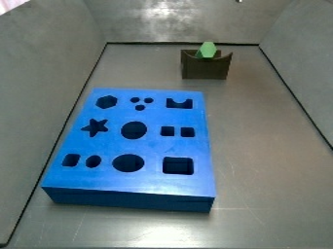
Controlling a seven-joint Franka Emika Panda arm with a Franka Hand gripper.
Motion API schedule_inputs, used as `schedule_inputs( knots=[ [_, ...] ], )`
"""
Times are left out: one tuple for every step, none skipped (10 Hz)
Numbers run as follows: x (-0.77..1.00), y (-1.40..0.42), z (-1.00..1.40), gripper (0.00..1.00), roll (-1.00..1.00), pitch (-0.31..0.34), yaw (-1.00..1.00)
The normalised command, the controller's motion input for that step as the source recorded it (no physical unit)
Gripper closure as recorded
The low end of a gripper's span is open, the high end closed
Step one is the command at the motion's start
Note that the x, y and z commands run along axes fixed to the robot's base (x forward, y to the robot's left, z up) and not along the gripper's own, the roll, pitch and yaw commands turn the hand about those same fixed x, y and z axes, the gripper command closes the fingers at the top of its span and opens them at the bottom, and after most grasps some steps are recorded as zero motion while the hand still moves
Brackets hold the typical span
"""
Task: Pick up the hexagon object. Move up. Place the hexagon object on the fixture. Regrasp the hexagon object. Move to above the board. Insert the hexagon object.
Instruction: Regrasp the hexagon object.
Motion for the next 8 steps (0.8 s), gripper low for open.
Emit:
schedule_inputs(
  knots=[
    [-0.03, -0.02, 0.01, 0.0, 1.0, -0.001, 0.01],
    [-0.03, -0.02, 0.0, 0.0, 1.0, -0.005, 0.02],
    [-0.02, -0.02, 0.0, 0.0, 1.0, -0.005, 0.02],
    [-0.02, -0.02, 0.01, 0.0, 1.0, 0.0, 0.02],
    [-0.01, -0.02, 0.01, 0.0, 1.0, 0.003, 0.02],
    [0.01, -0.03, 0.0, 0.0, 1.0, 0.009, 0.02],
    [0.02, -0.03, -0.01, 0.0, 1.0, 0.017, 0.03],
    [0.04, -0.03, -0.01, 0.0, 1.0, 0.03, 0.03]
  ],
)
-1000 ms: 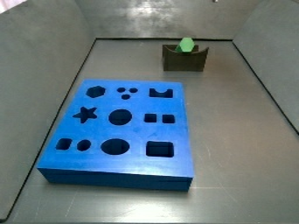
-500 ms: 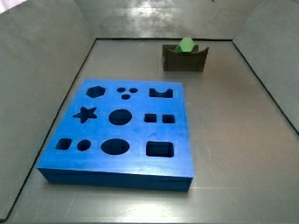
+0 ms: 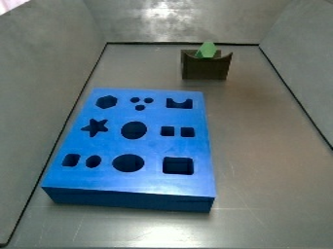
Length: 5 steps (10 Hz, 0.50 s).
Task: Pick up the hexagon object. Move up. Place the hexagon object on the fixture. Regrasp the hexagon object. Move to above the board. Insert the hexagon object.
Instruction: Regrasp the hexagon object.
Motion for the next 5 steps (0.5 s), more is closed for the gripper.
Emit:
schedule_inputs(
  knots=[
    [0.05, -0.03, -0.01, 0.0, 1.0, 0.039, 0.03],
    [0.07, -0.03, -0.02, 0.0, 1.0, 0.065, 0.04],
    [0.08, -0.04, -0.02, 0.0, 1.0, 0.078, 0.05],
    [0.09, -0.04, -0.01, 0.0, 1.0, 0.114, 0.07],
    [0.1, -0.04, -0.02, 0.0, 1.0, 0.145, 0.09]
  ],
)
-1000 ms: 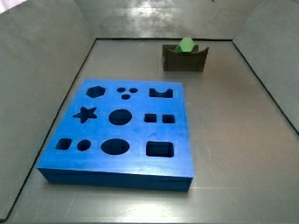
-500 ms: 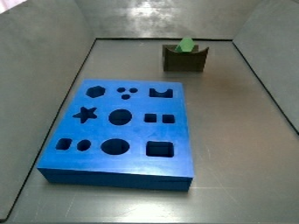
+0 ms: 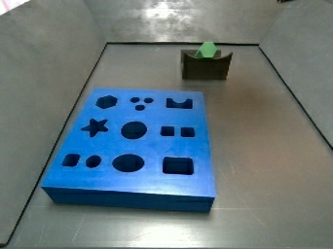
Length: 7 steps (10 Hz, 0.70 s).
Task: Pick up the hexagon object. Move up. Place the hexagon object on the fixture. Regrasp the hexagon object. Move to above the board. Insert the hexagon object.
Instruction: Regrasp the hexagon object.
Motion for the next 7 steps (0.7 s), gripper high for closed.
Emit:
schedule_inputs(
  knots=[
    [0.1, -0.05, -0.02, 0.0, 0.86, 0.168, 0.12],
    [0.1, -0.05, -0.02, 0.0, 0.74, 0.163, 0.13],
    [0.11, -0.05, -0.02, 0.0, 0.49, 0.146, 0.16],
    [0.1, -0.04, -0.02, 0.0, 0.33, 0.129, 0.18],
    [0.09, -0.04, -0.01, 0.0, 0.2, 0.09, 0.19],
    [0.04, 0.07, -1.0, 0.0, 0.21, -0.02, 0.16],
    [0.04, 0.07, -1.0, 0.0, 0.19, -0.05, 0.15]
  ],
)
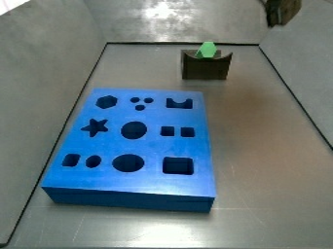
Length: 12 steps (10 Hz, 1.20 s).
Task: Pick up the hexagon object. Move up. Place the hexagon object on the fixture. Regrasp the hexagon object. Move to above the board. Insert the hexagon object.
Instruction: Regrasp the hexagon object.
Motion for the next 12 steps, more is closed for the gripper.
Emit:
schedule_inputs(
  knots=[
    [0.05, 0.07, -1.0, 0.0, 0.17, -0.076, 0.13],
    [0.06, 0.06, -1.0, 0.0, 0.12, -0.095, 0.09],
    [0.06, 0.06, -1.0, 0.0, 0.1, -0.101, 0.07],
    [0.07, 0.06, -1.0, 0.0, 0.07, -0.105, 0.04],
    [0.08, 0.05, -1.0, 0.0, 0.06, -0.103, 0.01],
    [0.09, 0.04, -1.0, 0.0, 0.06, -0.09, -0.01],
    [0.09, 0.04, -1.0, 0.0, 0.06, -0.075, -0.02],
    [0.11, 0.03, -1.0, 0.0, 0.06, -0.052, -0.04],
    [0.12, 0.03, -1.0, 0.0, 0.06, -0.032, -0.03],
    [0.11, 0.02, -0.87, 0.0, 0.07, -0.01, -0.03],
    [0.1, 0.01, -0.74, 0.0, 0.06, 0.006, -0.02],
    [0.09, 0.01, -0.57, 0.0, 0.06, 0.011, 0.0]
  ],
)
